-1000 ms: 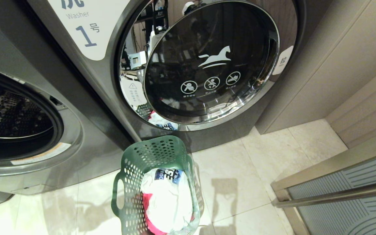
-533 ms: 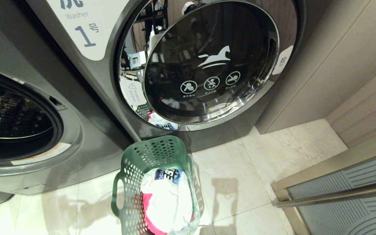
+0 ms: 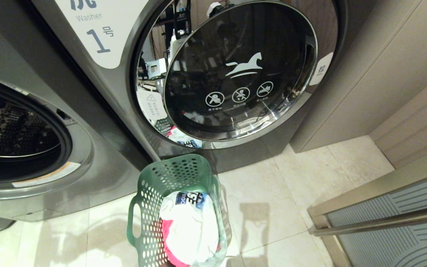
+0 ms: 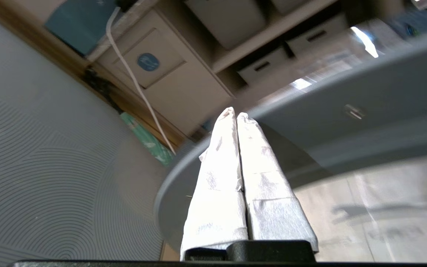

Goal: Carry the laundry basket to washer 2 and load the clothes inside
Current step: Open the lid of the washing machine

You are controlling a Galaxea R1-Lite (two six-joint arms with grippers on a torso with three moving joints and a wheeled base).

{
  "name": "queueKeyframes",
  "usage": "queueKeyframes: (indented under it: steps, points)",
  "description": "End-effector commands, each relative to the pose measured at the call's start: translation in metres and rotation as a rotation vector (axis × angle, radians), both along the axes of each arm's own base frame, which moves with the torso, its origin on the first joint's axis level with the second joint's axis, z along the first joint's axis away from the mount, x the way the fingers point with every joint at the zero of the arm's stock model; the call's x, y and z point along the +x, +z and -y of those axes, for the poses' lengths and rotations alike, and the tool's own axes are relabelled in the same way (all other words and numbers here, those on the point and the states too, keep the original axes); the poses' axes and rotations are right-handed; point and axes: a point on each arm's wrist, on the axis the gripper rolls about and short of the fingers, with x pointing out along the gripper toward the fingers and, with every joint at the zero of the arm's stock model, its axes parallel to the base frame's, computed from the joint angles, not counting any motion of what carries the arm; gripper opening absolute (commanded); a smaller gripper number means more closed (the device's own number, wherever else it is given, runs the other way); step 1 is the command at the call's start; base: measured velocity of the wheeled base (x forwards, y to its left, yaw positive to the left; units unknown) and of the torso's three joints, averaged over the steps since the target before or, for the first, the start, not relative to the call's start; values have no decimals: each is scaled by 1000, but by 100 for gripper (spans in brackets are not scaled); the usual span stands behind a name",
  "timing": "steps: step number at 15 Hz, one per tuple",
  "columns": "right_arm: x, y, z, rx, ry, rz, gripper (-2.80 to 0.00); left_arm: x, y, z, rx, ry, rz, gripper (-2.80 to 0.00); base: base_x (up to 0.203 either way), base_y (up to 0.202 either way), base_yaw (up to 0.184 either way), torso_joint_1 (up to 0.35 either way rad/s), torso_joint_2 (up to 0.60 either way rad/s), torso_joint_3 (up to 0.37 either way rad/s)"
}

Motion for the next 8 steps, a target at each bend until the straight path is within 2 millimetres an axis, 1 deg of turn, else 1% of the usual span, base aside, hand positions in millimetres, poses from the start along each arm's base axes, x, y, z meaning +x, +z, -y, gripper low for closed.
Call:
queueKeyframes:
  steps: [1, 3, 4, 5, 8]
  points:
    - [0, 0, 0, 0, 2, 0, -280, -21, -27, -47, -34, 64, 1, -280, 0, 0, 0, 0, 0, 0]
    - [0, 0, 0, 0, 2, 0, -280, -39, -34, -72, -12, 124, -3, -280, 0, 0, 0, 0, 0, 0]
    - [0, 0, 0, 0, 1, 0, -280, -44, -33, -75, 2, 143, -4, -280, 0, 0, 0, 0, 0, 0]
    - [0, 0, 0, 0, 0, 0, -280, -44, -28, -72, 11, 144, -2, -280, 0, 0, 0, 0, 0, 0]
    - [0, 0, 0, 0, 0, 0, -280, -38, -1, -46, 68, 121, 9, -280, 0, 0, 0, 0, 0, 0]
